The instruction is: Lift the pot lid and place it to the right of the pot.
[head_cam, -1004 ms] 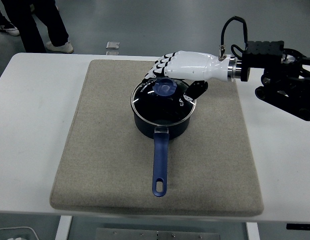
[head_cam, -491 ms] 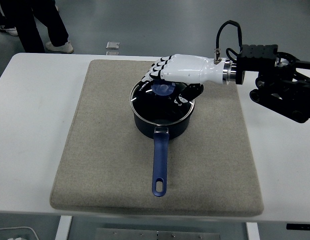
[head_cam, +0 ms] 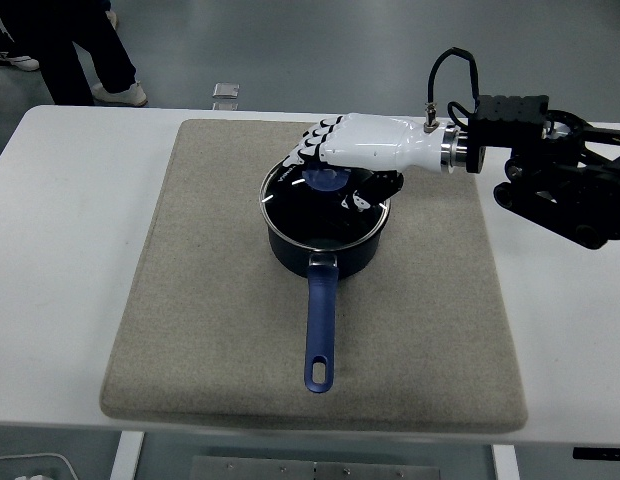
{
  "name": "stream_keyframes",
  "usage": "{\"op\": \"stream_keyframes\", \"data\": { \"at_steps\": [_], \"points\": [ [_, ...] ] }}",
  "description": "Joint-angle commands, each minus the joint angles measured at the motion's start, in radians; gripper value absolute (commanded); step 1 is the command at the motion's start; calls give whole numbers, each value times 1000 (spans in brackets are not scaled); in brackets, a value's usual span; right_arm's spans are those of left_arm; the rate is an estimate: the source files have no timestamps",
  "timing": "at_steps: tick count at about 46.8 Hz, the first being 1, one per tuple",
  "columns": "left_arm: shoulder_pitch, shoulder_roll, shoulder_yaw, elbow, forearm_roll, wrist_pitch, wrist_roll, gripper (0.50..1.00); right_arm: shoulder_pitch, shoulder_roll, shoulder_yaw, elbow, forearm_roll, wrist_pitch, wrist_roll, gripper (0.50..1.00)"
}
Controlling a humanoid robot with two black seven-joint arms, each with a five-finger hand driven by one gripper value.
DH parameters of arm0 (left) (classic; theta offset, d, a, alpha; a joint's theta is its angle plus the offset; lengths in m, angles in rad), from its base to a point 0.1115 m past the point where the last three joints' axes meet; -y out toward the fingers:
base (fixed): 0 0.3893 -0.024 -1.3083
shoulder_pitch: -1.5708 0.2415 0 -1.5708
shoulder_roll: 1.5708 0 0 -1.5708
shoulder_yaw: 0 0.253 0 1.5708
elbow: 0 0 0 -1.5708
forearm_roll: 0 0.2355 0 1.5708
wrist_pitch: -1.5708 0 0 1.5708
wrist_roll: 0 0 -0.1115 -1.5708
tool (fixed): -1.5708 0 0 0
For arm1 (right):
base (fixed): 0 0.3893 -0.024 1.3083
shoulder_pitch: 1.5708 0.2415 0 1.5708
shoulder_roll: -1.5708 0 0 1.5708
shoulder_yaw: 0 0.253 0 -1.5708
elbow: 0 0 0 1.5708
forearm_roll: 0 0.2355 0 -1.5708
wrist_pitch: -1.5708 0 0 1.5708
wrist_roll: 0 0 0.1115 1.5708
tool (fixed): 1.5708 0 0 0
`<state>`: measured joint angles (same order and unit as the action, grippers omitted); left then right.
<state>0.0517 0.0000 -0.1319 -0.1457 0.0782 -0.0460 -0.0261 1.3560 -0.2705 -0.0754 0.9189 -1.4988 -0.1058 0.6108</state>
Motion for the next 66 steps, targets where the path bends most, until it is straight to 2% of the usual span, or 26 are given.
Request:
{"op": "stream_keyframes", "data": {
  "at_steps": [1, 16, 29, 33, 38, 46, 49, 51, 66],
  "points": [
    [-1, 0, 0, 0, 0, 0, 0, 1000, -2, 10, 0, -9, 2, 1, 0, 903],
    [0, 0, 0, 0, 0, 0, 0, 1000, -12, 27, 2, -37, 14, 15, 0, 901],
    [0, 0, 0, 0, 0, 0, 0, 1000, -11, 25, 3, -45, 19, 66, 0, 901],
    [0, 0, 0, 0, 0, 0, 0, 1000, -11, 27, 5, -45, 19, 67, 0, 887],
    [-1, 0, 0, 0, 0, 0, 0, 1000, -12, 27, 9, -43, 29, 66, 0, 832],
    [-1, 0, 0, 0, 0, 0, 0, 1000, -12, 27, 8, -45, 49, 89, 0, 830],
    [0, 0, 0, 0, 0, 0, 0, 1000, -12, 27, 12, -45, 49, 89, 0, 848],
    [0, 0, 0, 0, 0, 0, 0, 1000, -14, 28, 17, -45, 51, 83, 0, 925],
    [0, 0, 0, 0, 0, 0, 0, 1000, -12, 25, 12, -45, 131, 87, 0, 932]
  ]
}}
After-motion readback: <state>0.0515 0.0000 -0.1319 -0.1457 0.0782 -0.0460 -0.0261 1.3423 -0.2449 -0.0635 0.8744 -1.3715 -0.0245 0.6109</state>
